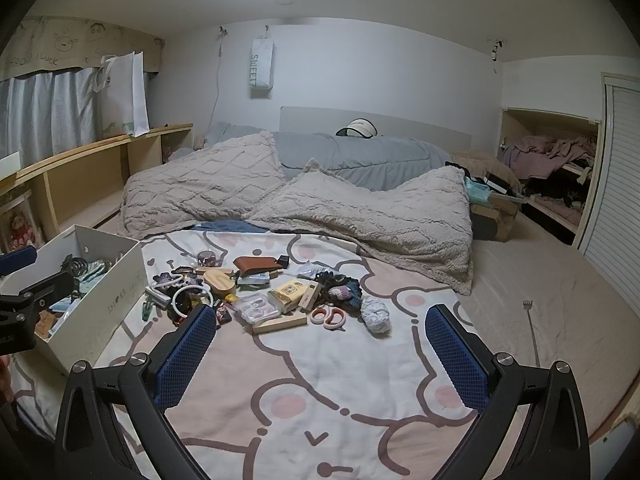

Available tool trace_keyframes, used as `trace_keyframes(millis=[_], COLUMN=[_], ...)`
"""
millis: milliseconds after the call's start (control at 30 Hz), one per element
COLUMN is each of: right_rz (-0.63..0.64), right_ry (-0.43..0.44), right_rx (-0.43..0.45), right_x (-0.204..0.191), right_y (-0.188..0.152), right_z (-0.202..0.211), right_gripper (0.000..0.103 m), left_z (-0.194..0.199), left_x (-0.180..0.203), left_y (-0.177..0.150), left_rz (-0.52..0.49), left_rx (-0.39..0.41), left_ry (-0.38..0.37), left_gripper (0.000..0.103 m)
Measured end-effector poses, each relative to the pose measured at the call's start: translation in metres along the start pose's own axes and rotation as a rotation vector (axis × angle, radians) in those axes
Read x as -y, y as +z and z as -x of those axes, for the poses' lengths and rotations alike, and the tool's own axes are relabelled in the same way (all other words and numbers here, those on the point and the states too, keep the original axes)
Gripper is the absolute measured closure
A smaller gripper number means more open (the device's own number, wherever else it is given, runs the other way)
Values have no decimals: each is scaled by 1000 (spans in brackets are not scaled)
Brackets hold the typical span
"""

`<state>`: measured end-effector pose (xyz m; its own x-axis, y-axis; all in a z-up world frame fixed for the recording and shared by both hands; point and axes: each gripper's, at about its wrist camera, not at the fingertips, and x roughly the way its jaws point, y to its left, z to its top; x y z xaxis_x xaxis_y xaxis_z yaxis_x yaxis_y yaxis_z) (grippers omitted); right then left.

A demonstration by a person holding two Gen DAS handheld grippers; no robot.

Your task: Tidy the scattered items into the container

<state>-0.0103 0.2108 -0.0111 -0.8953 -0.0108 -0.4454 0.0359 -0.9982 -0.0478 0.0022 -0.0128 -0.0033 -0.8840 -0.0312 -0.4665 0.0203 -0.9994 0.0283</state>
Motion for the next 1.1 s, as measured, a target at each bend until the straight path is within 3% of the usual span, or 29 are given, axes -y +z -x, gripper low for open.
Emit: trace_keyframes(millis=[1100], right_rz=[2], right_ry=[-10], right_rx=[-19], right_x=[-5], right_y=[-5], right_z=[-9], right_gripper=[0], left_z=[-1], left_x=[-3], left_y=[-2], left_rz=[-3], left_rx=[-3], left_ry=[10], left_gripper=[0])
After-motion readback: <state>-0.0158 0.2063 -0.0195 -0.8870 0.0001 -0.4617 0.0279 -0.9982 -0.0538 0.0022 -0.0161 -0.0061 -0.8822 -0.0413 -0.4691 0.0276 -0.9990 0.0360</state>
